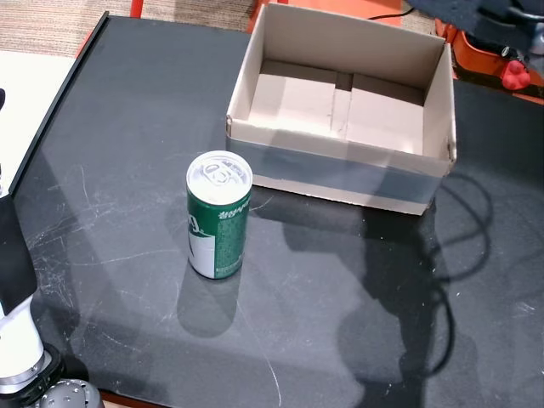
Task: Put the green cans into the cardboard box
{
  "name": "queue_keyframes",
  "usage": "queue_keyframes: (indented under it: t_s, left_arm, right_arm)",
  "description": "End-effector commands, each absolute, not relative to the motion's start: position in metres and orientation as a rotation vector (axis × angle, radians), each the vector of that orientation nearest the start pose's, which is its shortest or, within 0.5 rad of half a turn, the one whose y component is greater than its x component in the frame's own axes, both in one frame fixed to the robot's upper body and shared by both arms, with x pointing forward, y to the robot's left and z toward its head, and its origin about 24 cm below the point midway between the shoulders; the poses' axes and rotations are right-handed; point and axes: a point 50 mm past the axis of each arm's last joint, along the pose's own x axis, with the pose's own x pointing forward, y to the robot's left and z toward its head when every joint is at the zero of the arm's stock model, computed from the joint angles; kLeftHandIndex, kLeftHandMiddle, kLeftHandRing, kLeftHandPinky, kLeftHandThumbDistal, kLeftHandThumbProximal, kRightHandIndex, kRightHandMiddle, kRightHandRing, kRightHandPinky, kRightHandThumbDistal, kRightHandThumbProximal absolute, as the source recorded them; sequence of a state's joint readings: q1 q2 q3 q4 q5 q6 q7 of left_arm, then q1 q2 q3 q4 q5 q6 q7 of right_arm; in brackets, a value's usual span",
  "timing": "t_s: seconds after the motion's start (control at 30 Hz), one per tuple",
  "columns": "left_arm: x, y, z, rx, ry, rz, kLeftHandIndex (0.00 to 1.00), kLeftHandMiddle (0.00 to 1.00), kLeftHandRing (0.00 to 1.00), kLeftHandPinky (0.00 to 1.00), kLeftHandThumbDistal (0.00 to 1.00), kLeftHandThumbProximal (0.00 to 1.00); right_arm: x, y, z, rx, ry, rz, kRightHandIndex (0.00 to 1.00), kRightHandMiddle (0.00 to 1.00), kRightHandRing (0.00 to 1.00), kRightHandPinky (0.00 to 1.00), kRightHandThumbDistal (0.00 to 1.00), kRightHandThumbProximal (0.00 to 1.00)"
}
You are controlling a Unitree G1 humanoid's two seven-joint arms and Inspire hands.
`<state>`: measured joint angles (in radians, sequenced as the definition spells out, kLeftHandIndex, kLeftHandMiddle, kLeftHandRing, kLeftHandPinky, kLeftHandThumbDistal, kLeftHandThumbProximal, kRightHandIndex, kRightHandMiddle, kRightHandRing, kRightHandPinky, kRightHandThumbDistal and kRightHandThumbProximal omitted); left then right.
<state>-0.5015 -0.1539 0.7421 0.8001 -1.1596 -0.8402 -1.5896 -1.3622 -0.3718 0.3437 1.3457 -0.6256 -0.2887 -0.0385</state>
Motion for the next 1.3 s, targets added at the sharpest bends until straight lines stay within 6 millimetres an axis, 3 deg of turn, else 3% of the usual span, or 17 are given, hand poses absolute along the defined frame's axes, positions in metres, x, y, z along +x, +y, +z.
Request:
queue_keyframes:
  t_s: [0.0,0.03,0.1,0.13,0.17,0.27,0.4,0.53,0.67,0.9,1.03,1.13,1.17,1.2,1.23,1.27]
  left_arm:
    - [0.253,0.181,0.032,-0.575,-1.141,-0.119,0.91,0.93,0.91,0.93,0.68,0.84]
    - [0.253,0.180,0.032,-0.577,-1.139,-0.117,0.90,0.92,0.91,0.92,0.66,0.84]
    - [0.253,0.179,0.033,-0.579,-1.144,-0.115,0.90,0.93,0.92,0.92,0.67,0.84]
    - [0.253,0.178,0.034,-0.575,-1.149,-0.114,0.91,0.93,0.93,0.93,0.67,0.86]
    - [0.253,0.178,0.034,-0.570,-1.153,-0.113,0.90,0.94,0.93,0.93,0.69,0.87]
    - [0.252,0.176,0.035,-0.556,-1.168,-0.118,0.90,0.94,0.95,0.95,0.68,0.90]
    - [0.253,0.176,0.036,-0.581,-1.168,-0.129,0.90,0.93,0.93,0.92,0.71,0.86]
    - [0.252,0.175,0.036,-0.594,-1.183,-0.120,0.90,0.92,0.93,0.93,0.68,0.85]
    - [0.251,0.175,0.037,-0.597,-1.192,-0.111,0.90,0.92,0.92,0.93,0.75,0.87]
    - [0.252,0.175,0.037,-0.602,-1.185,-0.111,0.88,0.91,0.92,0.93,0.74,0.85]
    - [0.252,0.176,0.038,-0.591,-1.193,-0.113,0.88,0.91,0.92,0.93,0.66,0.85]
    - [0.251,0.176,0.038,-0.578,-1.193,-0.103,0.87,0.91,0.93,0.93,0.70,0.85]
    - [0.250,0.176,0.038,-0.573,-1.193,-0.100,0.87,0.91,0.93,0.93,0.70,0.85]
    - [0.250,0.176,0.038,-0.571,-1.192,-0.097,0.86,0.91,0.92,0.94,0.72,0.86]
    - [0.250,0.176,0.038,-0.568,-1.191,-0.097,0.86,0.91,0.92,0.94,0.73,0.86]
    - [0.250,0.176,0.037,-0.569,-1.189,-0.103,0.88,0.92,0.93,0.95,0.75,0.86]
  right_arm:
    - [0.430,-0.137,0.233,-1.327,-0.245,0.194,0.20,0.32,0.34,0.26,0.56,0.37]
    - [0.431,-0.133,0.230,-1.360,-0.212,0.233,0.23,0.34,0.36,0.27,0.57,0.38]
    - [0.431,-0.127,0.223,-1.429,-0.152,0.302,0.40,0.51,0.48,0.30,0.64,0.40]
    - [0.430,-0.124,0.221,-1.450,-0.137,0.326,0.43,0.52,0.46,0.30,0.66,0.39]
    - [0.430,-0.122,0.219,-1.468,-0.128,0.343,0.42,0.48,0.43,0.31,0.68,0.38]
    - [0.429,-0.115,0.210,-1.473,-0.115,0.381,0.28,0.33,0.32,0.28,0.67,0.34]
    - [0.427,-0.111,0.199,-1.460,-0.098,0.432,0.18,0.25,0.26,0.19,0.67,0.32]
    - [0.426,-0.110,0.192,-1.436,-0.066,0.461,0.21,0.28,0.26,0.17,0.71,0.32]
    - [0.427,-0.111,0.194,-1.436,-0.050,0.460,0.24,0.32,0.29,0.16,0.71,0.33]
    - [0.427,-0.112,0.198,-1.457,-0.057,0.453,0.30,0.45,0.43,0.21,0.70,0.36]
    - [0.428,-0.115,0.198,-1.438,-0.054,0.442,0.33,0.47,0.45,0.21,0.68,0.32]
    - [0.428,-0.121,0.197,-1.413,-0.034,0.427,0.27,0.42,0.40,0.19,0.67,0.28]
    - [0.428,-0.123,0.198,-1.415,-0.030,0.419,0.26,0.42,0.41,0.21,0.70,0.29]
    - [0.428,-0.125,0.198,-1.424,-0.032,0.407,0.28,0.43,0.43,0.29,0.70,0.34]
    - [0.429,-0.128,0.198,-1.429,-0.034,0.397,0.37,0.53,0.54,0.40,0.71,0.39]
    - [0.429,-0.130,0.199,-1.420,-0.030,0.394,0.50,0.59,0.58,0.52,0.74,0.42]
